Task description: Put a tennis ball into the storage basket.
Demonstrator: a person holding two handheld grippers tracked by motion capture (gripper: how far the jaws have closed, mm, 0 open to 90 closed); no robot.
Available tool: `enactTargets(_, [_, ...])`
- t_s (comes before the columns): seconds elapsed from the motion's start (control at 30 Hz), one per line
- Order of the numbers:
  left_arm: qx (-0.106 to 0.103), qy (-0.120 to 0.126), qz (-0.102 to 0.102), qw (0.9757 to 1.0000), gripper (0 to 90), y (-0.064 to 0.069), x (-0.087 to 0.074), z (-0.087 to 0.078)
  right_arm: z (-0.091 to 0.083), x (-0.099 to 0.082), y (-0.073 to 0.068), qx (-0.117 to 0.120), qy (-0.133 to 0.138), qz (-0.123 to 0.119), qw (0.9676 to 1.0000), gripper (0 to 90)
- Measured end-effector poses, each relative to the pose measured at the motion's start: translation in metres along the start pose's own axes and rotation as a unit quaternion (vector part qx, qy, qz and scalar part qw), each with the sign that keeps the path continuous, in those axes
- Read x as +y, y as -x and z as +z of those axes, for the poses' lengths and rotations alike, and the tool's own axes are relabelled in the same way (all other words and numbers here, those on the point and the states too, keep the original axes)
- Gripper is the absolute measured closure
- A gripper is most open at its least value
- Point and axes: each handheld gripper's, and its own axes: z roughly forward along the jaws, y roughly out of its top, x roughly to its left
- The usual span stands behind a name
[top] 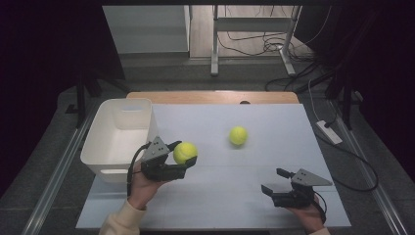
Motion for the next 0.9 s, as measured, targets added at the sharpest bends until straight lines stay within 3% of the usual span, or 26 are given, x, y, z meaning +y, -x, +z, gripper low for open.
enactTargets(0.6, [-0.004, 0.03, -0.029, 0.9991, 26.8, -0.001, 0.007, -0.006, -0.001, 0.0, 0.0, 0.003, 0.006, 0.003, 1.0, 12.0])
enactTargets(0.9, [0.002, 0.04, -0.022, 0.999, 26.8, -0.001, 0.02, -0.013, 0.0, -0.001, 0.0, 0.004, 0.002, 0.0, 1.0, 12.0])
